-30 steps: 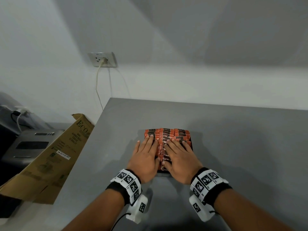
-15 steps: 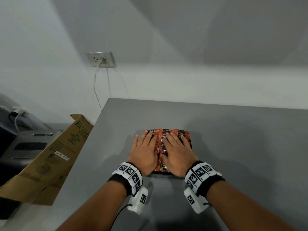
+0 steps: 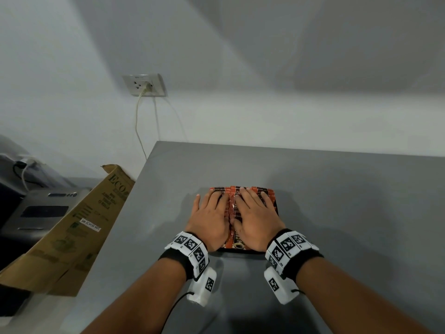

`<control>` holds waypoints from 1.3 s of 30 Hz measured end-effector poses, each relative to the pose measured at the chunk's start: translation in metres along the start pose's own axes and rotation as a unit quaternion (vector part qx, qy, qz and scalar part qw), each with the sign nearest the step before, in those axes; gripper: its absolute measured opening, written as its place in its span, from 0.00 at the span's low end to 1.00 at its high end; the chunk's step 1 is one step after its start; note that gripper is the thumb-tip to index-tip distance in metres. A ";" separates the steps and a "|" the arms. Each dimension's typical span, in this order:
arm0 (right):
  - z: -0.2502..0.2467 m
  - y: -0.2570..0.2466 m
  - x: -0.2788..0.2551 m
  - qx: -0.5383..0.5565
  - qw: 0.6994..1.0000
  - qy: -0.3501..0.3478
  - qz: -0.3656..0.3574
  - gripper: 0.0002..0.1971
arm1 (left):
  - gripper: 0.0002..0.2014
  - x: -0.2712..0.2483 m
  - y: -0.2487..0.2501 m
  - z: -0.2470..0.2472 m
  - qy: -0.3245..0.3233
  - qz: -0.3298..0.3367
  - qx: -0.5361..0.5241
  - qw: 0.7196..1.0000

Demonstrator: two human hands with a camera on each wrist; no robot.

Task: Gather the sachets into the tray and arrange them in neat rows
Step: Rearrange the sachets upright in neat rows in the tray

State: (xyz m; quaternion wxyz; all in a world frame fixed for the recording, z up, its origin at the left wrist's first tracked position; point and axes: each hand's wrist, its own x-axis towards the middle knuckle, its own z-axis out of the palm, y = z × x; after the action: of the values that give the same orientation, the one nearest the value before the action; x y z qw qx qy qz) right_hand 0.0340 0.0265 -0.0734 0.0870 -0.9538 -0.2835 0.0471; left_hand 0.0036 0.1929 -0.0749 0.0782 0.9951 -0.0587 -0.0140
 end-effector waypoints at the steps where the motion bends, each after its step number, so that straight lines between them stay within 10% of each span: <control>1: 0.000 0.000 0.001 -0.004 1.000 -0.009 -0.001 0.35 | 0.33 0.001 0.000 -0.001 0.002 -0.002 0.003 1.000; 21: -0.001 0.004 0.001 -0.014 1.000 -0.022 -0.001 0.36 | 0.32 0.008 0.002 -0.002 -0.063 -0.022 -0.009 0.998; 29: -0.012 0.019 -0.004 -0.002 0.998 0.059 0.028 0.34 | 0.31 -0.001 0.002 0.001 0.003 -0.009 -0.033 0.999; 39: -0.005 0.026 -0.021 -0.005 0.997 -0.046 0.061 0.49 | 0.36 -0.003 0.004 0.007 -0.036 -0.009 -0.022 0.999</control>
State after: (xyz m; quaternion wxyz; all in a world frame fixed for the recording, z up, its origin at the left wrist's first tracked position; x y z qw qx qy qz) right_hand 0.0315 -0.0071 -0.0732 0.0660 -0.9667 -0.2284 0.0948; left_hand -0.0006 0.1877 -0.0815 0.0980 0.9925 -0.0523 -0.0516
